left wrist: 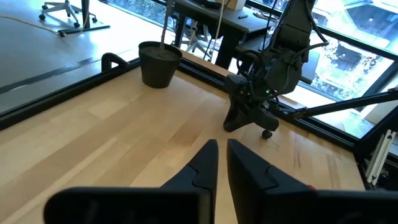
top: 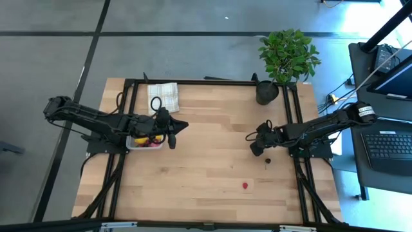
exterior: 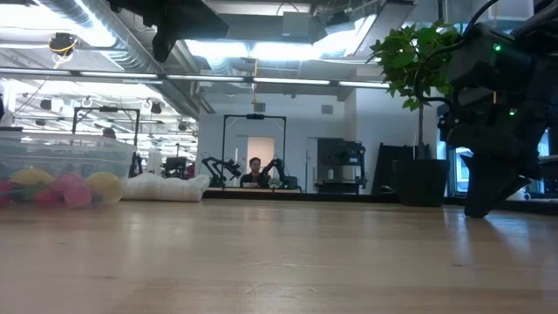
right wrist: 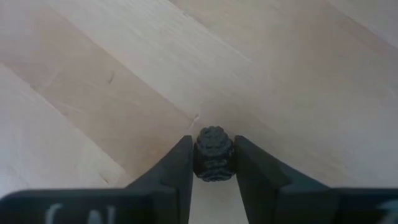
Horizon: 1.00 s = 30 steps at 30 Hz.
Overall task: Pick and placing Produce into tupperware
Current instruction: Put the black berry into the transparent bin
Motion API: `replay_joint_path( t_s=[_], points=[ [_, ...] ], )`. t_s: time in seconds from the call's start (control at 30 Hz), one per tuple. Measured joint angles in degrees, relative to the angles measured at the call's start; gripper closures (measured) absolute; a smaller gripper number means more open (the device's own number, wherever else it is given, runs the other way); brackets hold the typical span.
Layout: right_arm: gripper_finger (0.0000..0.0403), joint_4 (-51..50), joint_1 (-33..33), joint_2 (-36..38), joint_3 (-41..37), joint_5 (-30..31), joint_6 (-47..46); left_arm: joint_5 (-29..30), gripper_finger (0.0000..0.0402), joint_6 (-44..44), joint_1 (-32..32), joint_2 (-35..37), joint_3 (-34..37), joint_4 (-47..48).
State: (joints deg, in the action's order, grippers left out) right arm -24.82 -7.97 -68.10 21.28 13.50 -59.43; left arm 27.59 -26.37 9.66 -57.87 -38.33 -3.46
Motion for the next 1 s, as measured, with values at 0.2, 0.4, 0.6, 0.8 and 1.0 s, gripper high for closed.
replay_joint_path(
  t_s=[0.2,0.4,0.6,0.8,1.0],
  points=[
    [0.0304,0.3,0.0,0.0,0.3,-0.1,1.4,0.0,0.036,0.0,0.0,0.0,0.0,0.0],
    [0.0305,0.7,-0.1,-0.3,2.8,-3.3,3.2,0.0,0.0347,0.0,0.0,0.0,0.0,0.0],
    [0.0305,0.7,-0.1,-0.2,5.8,-1.8,5.6,0.0,0.0336,0.0,0.0,0.0,0.0,0.0],
    [0.0305,1.3,-0.1,-0.2,9.6,-0.9,7.5,0.0,0.0325,0.0,0.0,0.0,0.0,0.0],
    [0.0305,1.5,-0.1,-0.2,14.5,1.2,11.6,0.0,0.0316,0.0,0.0,0.0,0.0,0.0]
  ],
)
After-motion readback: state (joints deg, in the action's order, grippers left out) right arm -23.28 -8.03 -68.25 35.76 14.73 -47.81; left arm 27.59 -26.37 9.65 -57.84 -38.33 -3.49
